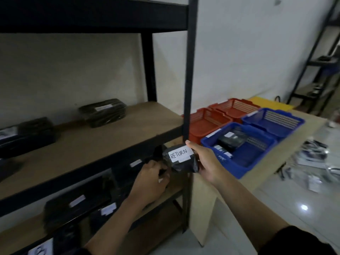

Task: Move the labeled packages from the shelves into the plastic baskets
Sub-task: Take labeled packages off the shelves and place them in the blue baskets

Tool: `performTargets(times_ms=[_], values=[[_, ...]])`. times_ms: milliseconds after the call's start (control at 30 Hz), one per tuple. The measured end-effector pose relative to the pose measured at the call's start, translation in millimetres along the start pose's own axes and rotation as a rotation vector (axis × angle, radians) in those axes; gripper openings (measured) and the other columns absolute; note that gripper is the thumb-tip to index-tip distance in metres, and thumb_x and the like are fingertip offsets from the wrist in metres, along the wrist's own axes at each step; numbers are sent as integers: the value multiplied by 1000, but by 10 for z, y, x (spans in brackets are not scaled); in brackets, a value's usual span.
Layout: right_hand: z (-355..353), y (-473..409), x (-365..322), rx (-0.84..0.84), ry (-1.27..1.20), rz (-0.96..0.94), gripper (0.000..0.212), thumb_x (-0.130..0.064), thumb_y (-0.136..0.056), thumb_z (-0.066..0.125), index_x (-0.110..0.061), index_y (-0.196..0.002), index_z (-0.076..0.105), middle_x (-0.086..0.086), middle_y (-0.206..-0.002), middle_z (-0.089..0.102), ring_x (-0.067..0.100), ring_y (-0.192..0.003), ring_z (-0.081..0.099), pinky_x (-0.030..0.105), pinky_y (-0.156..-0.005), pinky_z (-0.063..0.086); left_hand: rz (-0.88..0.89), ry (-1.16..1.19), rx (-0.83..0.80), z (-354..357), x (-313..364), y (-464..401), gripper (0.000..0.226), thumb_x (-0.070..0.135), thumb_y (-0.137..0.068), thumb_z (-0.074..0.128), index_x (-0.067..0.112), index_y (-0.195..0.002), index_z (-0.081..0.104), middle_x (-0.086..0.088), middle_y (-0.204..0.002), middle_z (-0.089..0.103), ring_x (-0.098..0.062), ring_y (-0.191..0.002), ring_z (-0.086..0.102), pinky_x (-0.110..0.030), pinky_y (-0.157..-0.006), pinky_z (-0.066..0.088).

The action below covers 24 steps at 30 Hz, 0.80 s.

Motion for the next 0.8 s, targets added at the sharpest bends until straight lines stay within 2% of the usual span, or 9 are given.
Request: performTargets(times_ms=[100, 233, 300, 367, 400, 467, 567, 667, 800], values=[[-750, -358, -148, 95, -29, -18, 27, -25, -82, 73, -2, -95, 71, 16, -91, 75, 30, -81, 72, 41, -78, 58, -14, 56, -58, 508, 305, -380, 19, 35, -87, 54, 26, -104, 60, 8, -108, 53, -8, -101, 51, -26, -85, 47], [-1787, -902, -413, 203, 103, -17, 41, -27, -76, 79, 3, -103, 70, 16, -99, 75, 32, -92, 71, 48, -88, 56, -2, 88, -80, 1202, 768, -1006, 26, 27, -90, 52, 16, -112, 61, 2, -112, 55, -14, -106, 53, -22, -86, 42], [-2341, -1252, -542, 258, 175, 12, 54, -29, -72, 82, 9, -106, 66, 20, -99, 74, 36, -92, 71, 51, -87, 56, -69, 119, -121, 1575, 944, -1335, 30, 22, -91, 51, 7, -115, 61, -3, -116, 57, -19, -111, 52, -24, -91, 39], [-2819, -1652, -632, 296, 287, 23, 75, -38, -61, 85, 14, -108, 60, 28, -105, 68, 43, -95, 68, 59, -84, 54, -154, 176, -135, 1954, 1020, -1608, 35, 34, -89, 46, 11, -109, 62, -2, -112, 58, -19, -109, 54, -19, -85, 36], [-3001, -1850, -672, 294, 370, 27, 74, -42, -60, 84, 13, -105, 62, 30, -103, 67, 44, -95, 67, 59, -84, 54, -188, 187, -141, 2147, 1018, -1741, 39, 41, -85, 41, 14, -106, 61, 1, -108, 58, -18, -108, 54, -16, -82, 32], [-3228, -2139, -745, 293, 575, 27, 45, -41, -74, 78, 2, -85, 71, 19, -88, 72, 37, -92, 68, 48, -85, 56, -272, 181, -120, 2449, 982, -1928, 35, 40, -83, 45, 19, -108, 58, 4, -110, 55, -13, -111, 49, -13, -83, 26], [-3436, -2449, -686, 275, 788, 71, 42, -40, -88, 66, 1, -89, 72, 17, -88, 70, 30, -81, 64, 31, -63, 45, -363, 189, -47, 2601, 1105, -1992, 41, 32, -86, 56, 23, -125, 47, 4, -125, 43, -14, -118, 38, -17, -91, 29], [-3564, -2722, -464, 233, 874, 163, 44, -41, -91, 61, 1, -96, 71, 13, -87, 65, 22, -76, 53, 28, -68, 37, -410, 164, -38, 2763, 1122, -2005, 53, 34, -88, 56, 24, -136, 36, 3, -138, 26, -16, -129, 30, -23, -103, 28], [-3620, -2930, -217, 152, 853, 261, 41, -40, -92, 60, -1, -98, 71, 13, -95, 69, 28, -89, 62, 38, -77, 47, -436, 142, -40, 2867, 1083, -1999, 58, 36, -90, 52, 24, -141, 29, 3, -145, 15, -16, -134, 27, -26, -109, 27]])
Point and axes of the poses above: each hand's wrist, its own y-axis away from the middle knuckle, its own z-axis out of the palm, x = y × z, the point moved 8 cm from there along -y, towards the middle knuckle
